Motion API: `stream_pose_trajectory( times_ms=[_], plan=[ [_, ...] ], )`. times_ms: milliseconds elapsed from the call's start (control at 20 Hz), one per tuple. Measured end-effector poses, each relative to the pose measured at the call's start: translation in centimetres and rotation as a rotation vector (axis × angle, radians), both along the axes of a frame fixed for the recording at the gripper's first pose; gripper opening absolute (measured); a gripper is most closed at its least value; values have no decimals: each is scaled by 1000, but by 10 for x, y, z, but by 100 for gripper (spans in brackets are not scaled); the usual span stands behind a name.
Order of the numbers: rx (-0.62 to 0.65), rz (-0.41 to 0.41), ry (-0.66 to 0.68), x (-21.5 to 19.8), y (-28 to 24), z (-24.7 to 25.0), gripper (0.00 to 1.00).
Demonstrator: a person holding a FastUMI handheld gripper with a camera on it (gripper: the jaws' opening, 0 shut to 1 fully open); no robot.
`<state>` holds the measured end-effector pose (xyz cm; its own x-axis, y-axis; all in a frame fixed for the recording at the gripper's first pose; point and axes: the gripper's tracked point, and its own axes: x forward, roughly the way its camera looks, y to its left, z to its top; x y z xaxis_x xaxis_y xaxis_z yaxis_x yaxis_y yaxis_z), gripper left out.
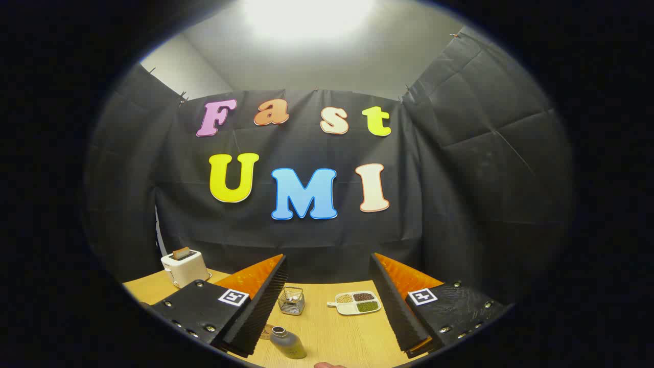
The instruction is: Take the bottle from table, then pour the juice into the cup, finally place the bottle on the coaster
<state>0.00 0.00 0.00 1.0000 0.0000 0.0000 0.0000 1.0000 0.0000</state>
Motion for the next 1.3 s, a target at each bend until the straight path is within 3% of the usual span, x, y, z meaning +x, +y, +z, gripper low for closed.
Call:
stream_pose_trajectory(
  times_ms=[650,1000,1300],
  plan=[
    [30,-24,30,1,-3,-5,98],
    [51,7,22,0,7,-18,98],
    [60,83,11,1,33,-54,98]
  ],
)
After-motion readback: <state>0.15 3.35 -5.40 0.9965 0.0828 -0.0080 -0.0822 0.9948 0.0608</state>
